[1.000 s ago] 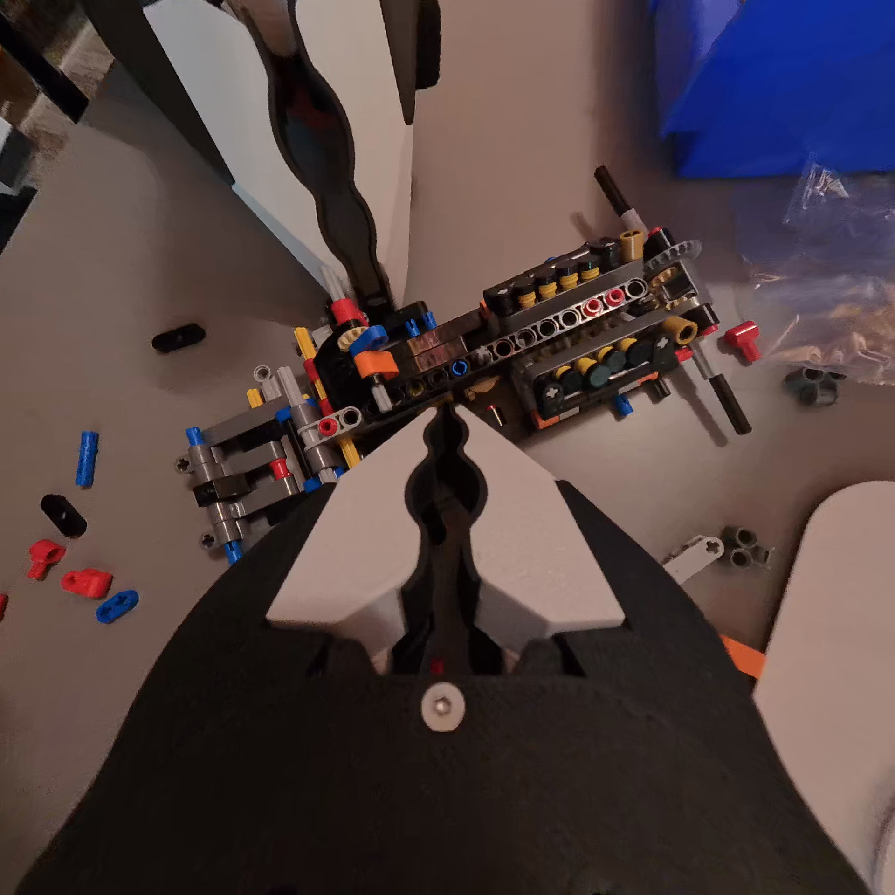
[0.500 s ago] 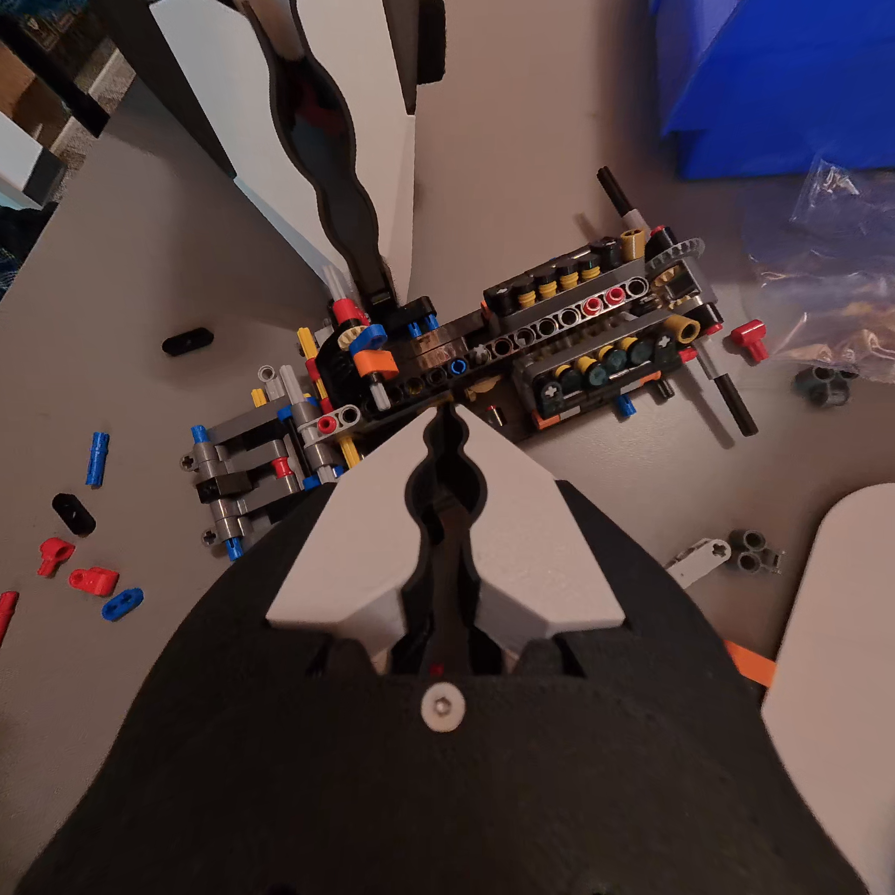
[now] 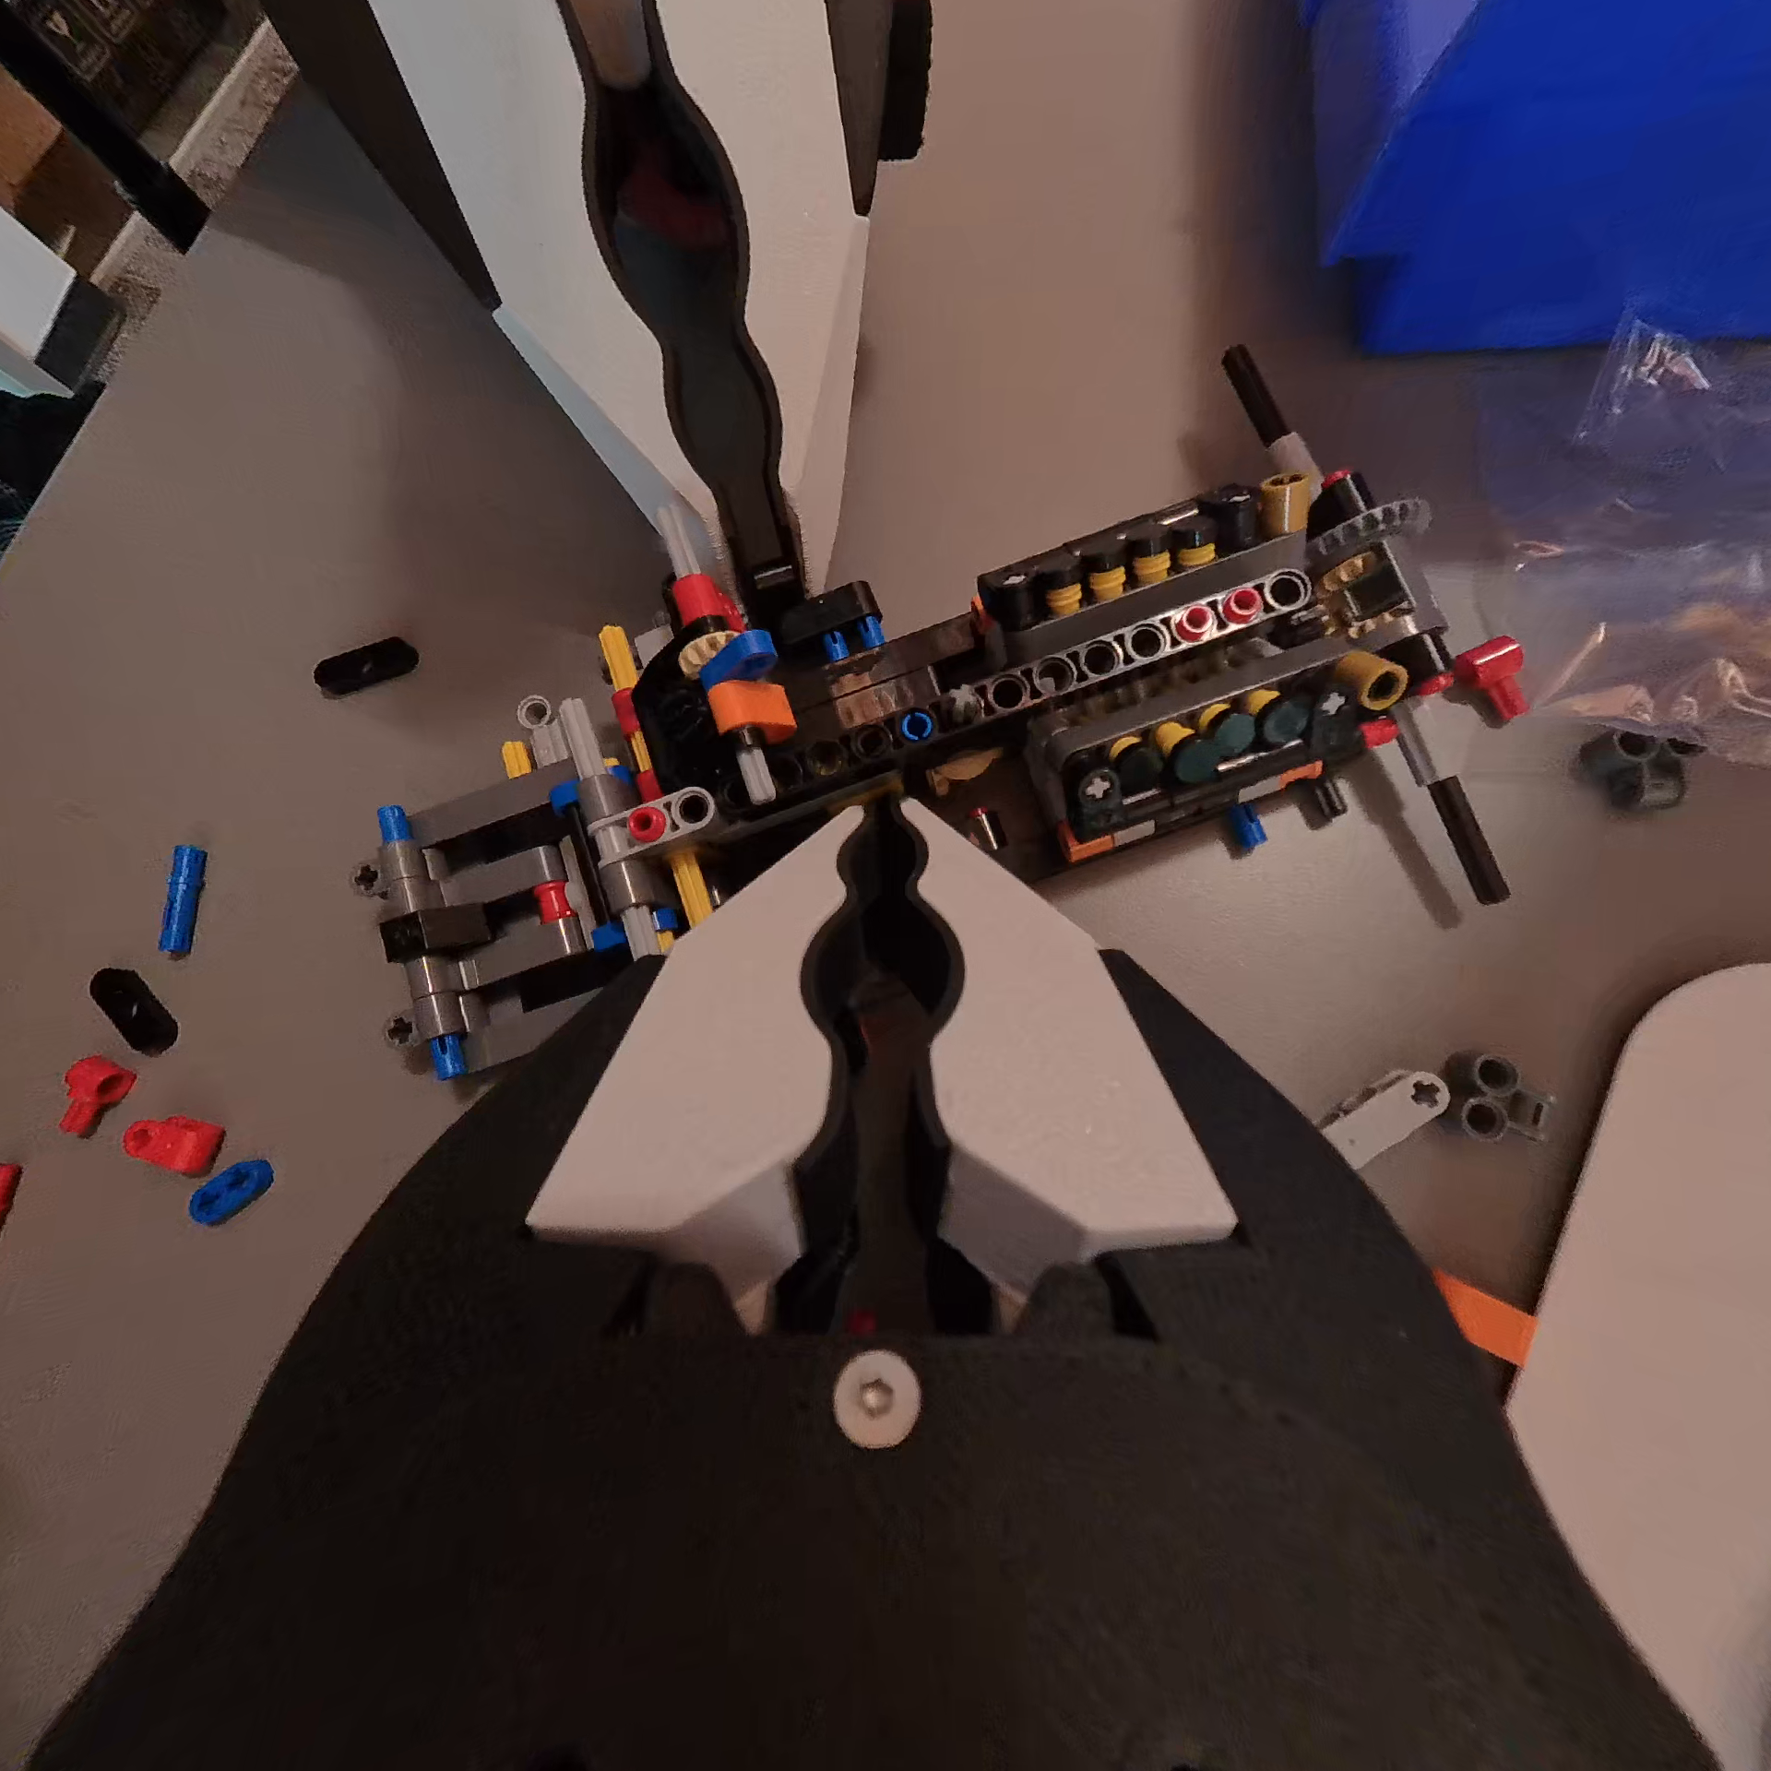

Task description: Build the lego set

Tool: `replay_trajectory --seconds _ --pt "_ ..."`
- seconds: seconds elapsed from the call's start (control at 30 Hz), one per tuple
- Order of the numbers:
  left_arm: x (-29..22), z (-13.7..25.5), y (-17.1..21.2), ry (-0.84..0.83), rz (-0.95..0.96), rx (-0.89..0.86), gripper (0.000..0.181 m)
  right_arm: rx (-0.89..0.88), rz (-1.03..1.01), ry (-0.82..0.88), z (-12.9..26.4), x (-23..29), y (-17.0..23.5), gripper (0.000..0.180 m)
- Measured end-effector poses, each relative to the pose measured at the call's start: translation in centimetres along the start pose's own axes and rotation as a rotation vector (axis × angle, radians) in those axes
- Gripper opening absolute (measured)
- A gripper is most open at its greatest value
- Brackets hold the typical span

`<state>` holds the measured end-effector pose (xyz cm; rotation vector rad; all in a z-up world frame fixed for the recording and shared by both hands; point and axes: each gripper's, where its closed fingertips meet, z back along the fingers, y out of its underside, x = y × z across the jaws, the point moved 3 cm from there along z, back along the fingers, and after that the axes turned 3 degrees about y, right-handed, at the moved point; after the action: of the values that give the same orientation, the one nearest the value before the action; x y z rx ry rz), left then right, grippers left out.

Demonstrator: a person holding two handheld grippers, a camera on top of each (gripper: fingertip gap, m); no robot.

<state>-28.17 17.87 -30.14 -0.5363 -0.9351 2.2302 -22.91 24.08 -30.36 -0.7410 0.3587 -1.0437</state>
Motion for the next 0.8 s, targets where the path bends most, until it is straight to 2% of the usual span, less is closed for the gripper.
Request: replay_trajectory --seconds 0.03,0.23,0.43,0.8 --pt "0.0 0.0 0.0 -0.009 0.002 -0.002 0.006 -0.001 -0.001 0.0 0.0 0.0 0.0 0.0" --pt "0.4 -0.2 0.4 -0.083 -0.025 0.036 0.015 -0.003 -0.002 -0.001 0.0 0.0 0.0 0.0" --pt "1.2 -0.1 0.4 -0.131 -0.041 0.037 0.033 -0.006 -0.002 -0.003 0.0 0.0 0.0 0.0" --pt "1.2 -0.5 0.0 -0.105 -0.085 0.043 0.022 -0.007 0.0 -0.004 0.0 0.0 0.0 0.0"
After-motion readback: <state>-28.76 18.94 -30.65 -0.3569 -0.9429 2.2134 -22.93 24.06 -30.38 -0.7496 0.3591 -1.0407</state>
